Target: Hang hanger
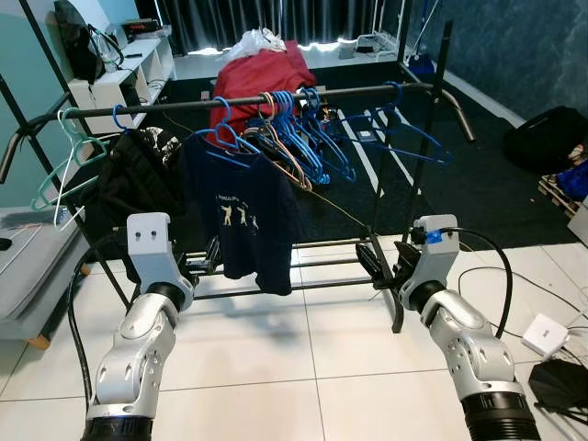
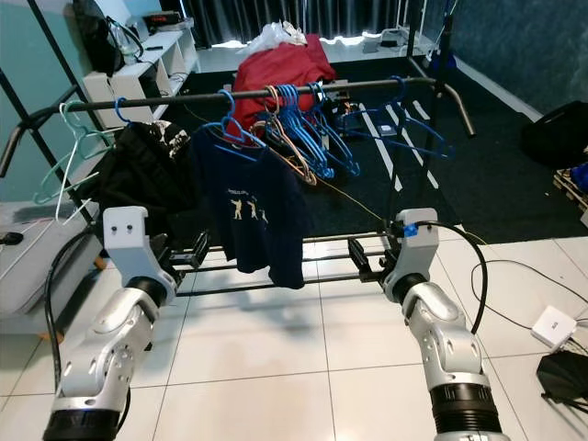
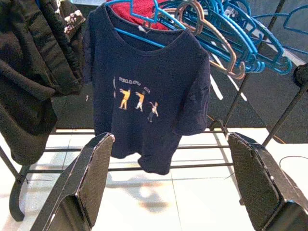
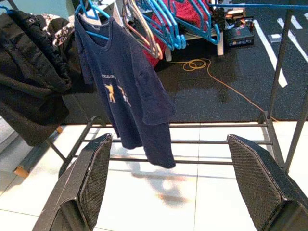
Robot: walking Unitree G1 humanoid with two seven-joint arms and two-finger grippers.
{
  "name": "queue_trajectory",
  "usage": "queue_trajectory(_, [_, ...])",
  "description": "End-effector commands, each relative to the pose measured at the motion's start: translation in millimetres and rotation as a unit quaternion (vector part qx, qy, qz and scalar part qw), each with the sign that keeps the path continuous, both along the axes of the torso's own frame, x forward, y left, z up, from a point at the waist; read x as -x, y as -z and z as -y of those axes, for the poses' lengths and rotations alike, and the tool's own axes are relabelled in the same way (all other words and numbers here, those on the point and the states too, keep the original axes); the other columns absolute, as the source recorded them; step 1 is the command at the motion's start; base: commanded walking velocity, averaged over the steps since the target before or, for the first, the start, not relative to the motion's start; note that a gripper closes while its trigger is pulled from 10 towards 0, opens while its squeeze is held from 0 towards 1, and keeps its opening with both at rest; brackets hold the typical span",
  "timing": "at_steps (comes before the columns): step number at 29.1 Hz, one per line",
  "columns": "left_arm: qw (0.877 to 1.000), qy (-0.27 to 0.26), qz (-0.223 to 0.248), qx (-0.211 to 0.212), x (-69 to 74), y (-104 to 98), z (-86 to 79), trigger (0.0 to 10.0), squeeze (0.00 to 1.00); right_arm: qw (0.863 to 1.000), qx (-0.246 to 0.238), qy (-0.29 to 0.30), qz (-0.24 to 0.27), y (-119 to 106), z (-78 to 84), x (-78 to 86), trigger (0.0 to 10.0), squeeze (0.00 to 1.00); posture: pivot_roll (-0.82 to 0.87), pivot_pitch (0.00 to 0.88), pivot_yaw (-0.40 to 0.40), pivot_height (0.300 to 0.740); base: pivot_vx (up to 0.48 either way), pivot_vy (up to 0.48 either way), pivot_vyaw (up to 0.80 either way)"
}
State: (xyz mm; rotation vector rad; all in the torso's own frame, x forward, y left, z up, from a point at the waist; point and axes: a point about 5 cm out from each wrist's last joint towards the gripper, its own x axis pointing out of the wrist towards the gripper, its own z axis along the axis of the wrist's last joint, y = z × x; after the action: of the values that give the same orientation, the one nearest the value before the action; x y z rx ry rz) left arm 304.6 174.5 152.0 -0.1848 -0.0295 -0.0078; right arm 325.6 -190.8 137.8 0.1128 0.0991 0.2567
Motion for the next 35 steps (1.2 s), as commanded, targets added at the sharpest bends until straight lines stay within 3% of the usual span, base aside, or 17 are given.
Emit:
queue_trajectory(1, [1.0,-0.007,-0.006,-0.002,-0.1,0.9,-5.6,10.0,0.0,1.0,0.001,-0.007,0.002,-0.4,-5.2,0.1,10.0,0.0,-0.1,0.044,0.051,0.735,0.48,0.0,0.0])
queue_trajectory(32, [1.0,-0.005,-0.016,-0.003,-3.9,-0.5,-0.2,10.0,0.0,1.0,-0.003,-0.005,0.005,-0.9,-5.3,-0.3,10.0,0.0,-0.1,0.05,0.057,0.735,0.48,0.0,0.0])
queue_trajectory(35, [0.999,-0.028,-0.04,-0.009,-1.9,4.7,3.7,10.0,0.0,1.0,-0.003,-0.006,0.004,-1.0,-5.7,-0.2,10.0,0.0,-0.1,0.05,0.057,0.735,0.469,0.0,0.0])
